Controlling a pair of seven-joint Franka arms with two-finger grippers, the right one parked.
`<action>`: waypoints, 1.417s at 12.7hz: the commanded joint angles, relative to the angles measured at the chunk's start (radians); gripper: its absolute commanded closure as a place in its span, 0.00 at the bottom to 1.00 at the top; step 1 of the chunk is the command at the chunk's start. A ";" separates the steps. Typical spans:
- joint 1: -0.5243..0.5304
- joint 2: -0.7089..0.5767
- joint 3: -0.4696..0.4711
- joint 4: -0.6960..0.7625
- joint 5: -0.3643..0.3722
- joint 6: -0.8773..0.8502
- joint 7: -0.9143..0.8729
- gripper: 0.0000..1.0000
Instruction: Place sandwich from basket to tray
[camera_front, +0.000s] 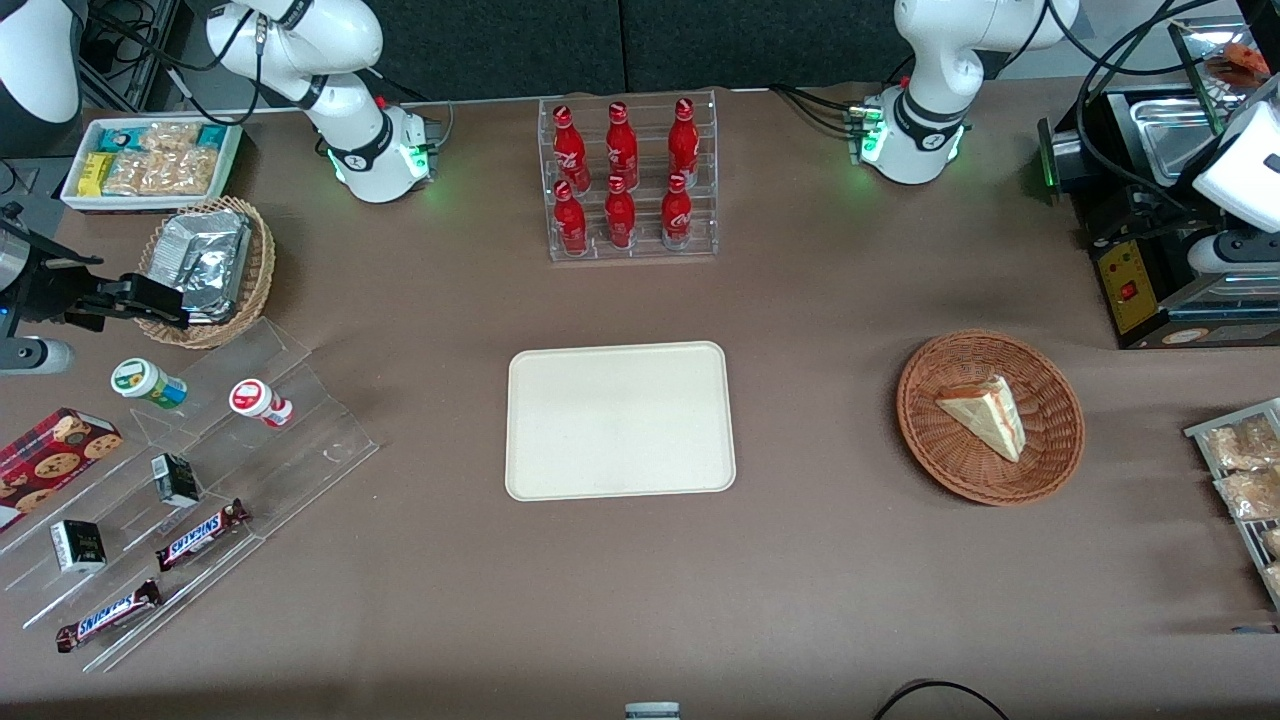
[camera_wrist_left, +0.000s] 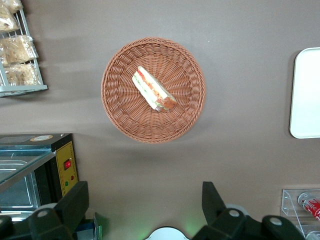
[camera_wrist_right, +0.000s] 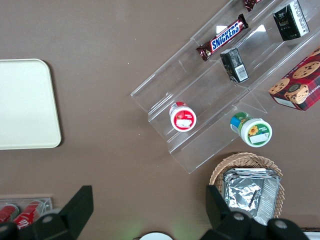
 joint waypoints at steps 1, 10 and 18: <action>-0.007 -0.009 0.003 -0.002 -0.006 0.002 -0.001 0.00; -0.004 0.134 0.007 -0.150 -0.020 0.192 -0.560 0.00; 0.023 0.279 0.009 -0.361 -0.043 0.548 -0.805 0.00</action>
